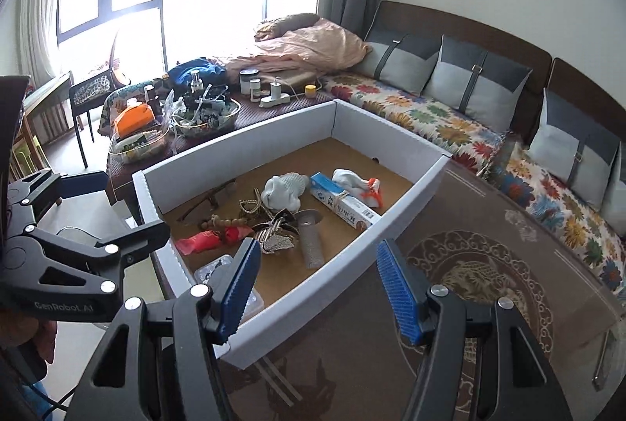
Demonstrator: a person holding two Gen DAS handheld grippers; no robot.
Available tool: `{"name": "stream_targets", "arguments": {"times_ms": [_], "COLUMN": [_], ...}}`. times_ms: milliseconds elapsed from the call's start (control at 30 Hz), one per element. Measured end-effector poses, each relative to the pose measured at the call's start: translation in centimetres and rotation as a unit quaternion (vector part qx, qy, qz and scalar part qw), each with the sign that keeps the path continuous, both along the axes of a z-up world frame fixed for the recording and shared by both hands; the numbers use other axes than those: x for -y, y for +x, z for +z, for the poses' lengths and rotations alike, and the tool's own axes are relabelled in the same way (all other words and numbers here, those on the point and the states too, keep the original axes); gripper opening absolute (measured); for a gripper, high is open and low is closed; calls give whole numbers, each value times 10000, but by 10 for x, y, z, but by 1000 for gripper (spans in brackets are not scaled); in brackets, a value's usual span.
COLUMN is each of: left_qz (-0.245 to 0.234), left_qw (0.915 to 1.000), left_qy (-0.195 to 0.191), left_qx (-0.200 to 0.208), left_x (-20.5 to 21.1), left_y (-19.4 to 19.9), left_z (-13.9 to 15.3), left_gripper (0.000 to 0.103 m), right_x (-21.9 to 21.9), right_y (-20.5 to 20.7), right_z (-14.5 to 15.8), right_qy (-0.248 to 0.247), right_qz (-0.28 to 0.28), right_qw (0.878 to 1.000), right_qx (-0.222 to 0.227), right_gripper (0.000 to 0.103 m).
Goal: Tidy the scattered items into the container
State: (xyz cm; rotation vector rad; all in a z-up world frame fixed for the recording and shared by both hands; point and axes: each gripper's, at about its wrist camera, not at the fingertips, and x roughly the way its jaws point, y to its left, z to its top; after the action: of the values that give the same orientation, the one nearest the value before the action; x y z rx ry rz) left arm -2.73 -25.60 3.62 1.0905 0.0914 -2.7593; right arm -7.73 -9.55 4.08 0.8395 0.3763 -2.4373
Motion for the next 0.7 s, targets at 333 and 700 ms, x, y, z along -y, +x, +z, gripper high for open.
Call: {"name": "stream_targets", "arguments": {"times_ms": [333,700], "left_qz": [-107,45], "left_qw": [9997,9987], "left_qy": [-63,470], "left_qx": [-219,-194], "left_x": [-49,-72], "left_y": [28,40], "left_z": [19,37], "left_gripper": [103,103], "right_x": [-48,-80], "right_y": [36,41], "right_z": [15,41], "right_qy": [-133,-317], "right_qz": [-181,-346], "right_qw": [9996,9987], "right_qx": [-190,-222], "right_gripper": [63,63]}}
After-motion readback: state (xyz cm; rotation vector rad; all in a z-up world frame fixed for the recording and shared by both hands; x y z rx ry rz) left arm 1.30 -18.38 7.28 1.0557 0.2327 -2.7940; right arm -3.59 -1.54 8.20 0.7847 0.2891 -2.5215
